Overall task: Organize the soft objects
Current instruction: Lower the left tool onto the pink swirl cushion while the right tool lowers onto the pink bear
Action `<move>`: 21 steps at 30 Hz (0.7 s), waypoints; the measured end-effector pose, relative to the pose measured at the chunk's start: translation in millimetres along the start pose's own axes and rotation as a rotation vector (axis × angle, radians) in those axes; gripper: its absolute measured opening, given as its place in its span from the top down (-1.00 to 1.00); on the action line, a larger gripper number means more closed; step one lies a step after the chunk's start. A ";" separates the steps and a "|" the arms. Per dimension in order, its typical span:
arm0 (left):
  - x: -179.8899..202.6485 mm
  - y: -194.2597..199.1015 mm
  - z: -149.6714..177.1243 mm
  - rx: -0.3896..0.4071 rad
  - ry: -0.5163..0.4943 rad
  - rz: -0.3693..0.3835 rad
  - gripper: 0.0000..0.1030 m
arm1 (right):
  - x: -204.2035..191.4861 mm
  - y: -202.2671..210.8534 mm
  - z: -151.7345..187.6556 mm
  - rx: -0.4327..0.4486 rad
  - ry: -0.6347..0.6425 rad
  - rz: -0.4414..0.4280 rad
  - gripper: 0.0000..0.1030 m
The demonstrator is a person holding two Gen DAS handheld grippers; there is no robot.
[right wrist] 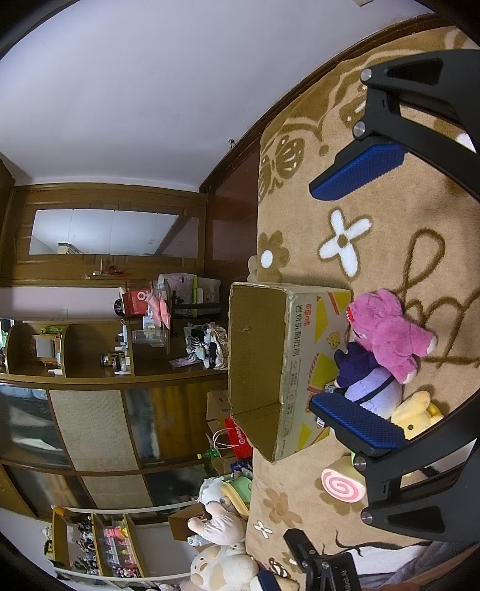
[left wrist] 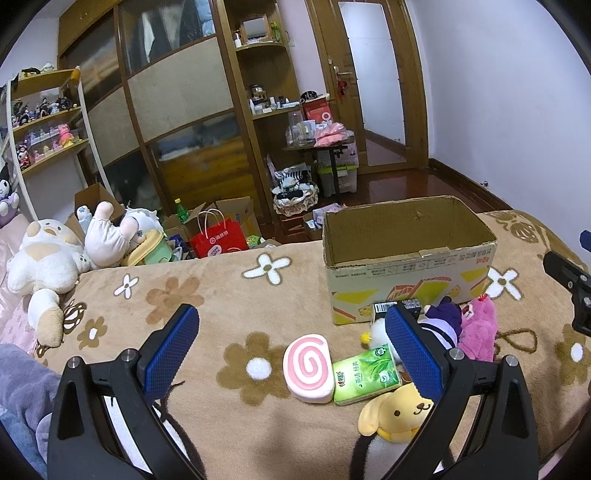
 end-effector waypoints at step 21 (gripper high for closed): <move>4.1 -90.0 15.4 -0.279 -0.007 0.064 -0.94 | -6.2 -71.5 12.6 -0.143 -0.022 0.000 -1.00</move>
Point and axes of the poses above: each gripper's, at about its wrist camera, not at the fingertips, and y roughly against the way its jaws point, x to its right, z to its underside, the point moved 5 cm from there along -y, roughly the way its jaws point, and after that the axes turned 7 degrees about x, right-handed, at the moved point
